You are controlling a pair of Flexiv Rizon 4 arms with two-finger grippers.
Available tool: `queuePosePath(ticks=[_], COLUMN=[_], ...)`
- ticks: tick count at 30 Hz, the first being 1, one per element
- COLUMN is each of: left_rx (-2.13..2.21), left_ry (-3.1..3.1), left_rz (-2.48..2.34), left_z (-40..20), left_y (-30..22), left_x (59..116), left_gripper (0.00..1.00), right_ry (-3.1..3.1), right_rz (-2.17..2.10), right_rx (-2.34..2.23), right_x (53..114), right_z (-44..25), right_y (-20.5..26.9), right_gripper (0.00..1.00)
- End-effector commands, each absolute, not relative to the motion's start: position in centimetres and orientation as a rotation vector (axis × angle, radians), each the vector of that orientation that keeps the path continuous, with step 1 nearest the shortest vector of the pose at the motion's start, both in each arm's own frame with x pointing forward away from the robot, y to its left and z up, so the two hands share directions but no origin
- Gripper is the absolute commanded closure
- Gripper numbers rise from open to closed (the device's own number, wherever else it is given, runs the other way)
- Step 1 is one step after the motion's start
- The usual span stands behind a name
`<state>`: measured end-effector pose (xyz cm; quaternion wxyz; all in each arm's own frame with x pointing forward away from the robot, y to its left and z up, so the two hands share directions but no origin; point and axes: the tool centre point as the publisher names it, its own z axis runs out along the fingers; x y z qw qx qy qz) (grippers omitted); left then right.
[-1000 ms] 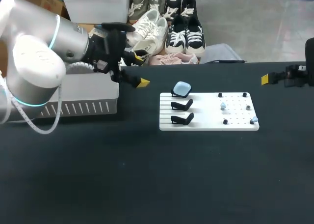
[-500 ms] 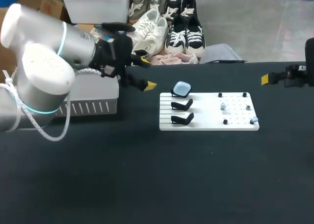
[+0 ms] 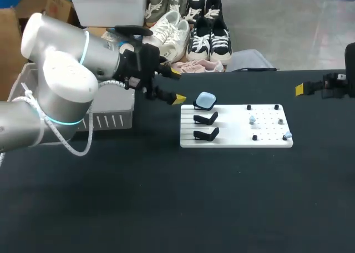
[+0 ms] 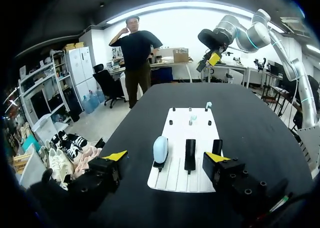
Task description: Pick up each earbud case from the left stands, insert the matching earbuds, close the lid, and place the case in the box.
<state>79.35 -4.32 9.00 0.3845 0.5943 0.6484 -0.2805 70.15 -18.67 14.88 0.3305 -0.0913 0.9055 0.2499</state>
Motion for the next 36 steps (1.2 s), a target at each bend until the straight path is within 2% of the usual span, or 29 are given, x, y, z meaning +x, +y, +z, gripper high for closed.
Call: queuePosePath(ticks=[1,36], left_rx=[1.556,1.552], left_ry=[1.650,1.680], left_rz=[-0.767,-0.843], left_z=[8.2,3.6], left_y=[-5.4,-8.6], left_x=[81.1,82.2], left_gripper=[0.00,0.00], right_ry=[2.370,2.370], right_rz=[0.651,0.651], right_rx=[-0.238,-0.238], right_x=[70.1,70.1], right_z=[14.9,14.9], right_y=[-18.7,-18.7], right_gripper=[0.00,0.00])
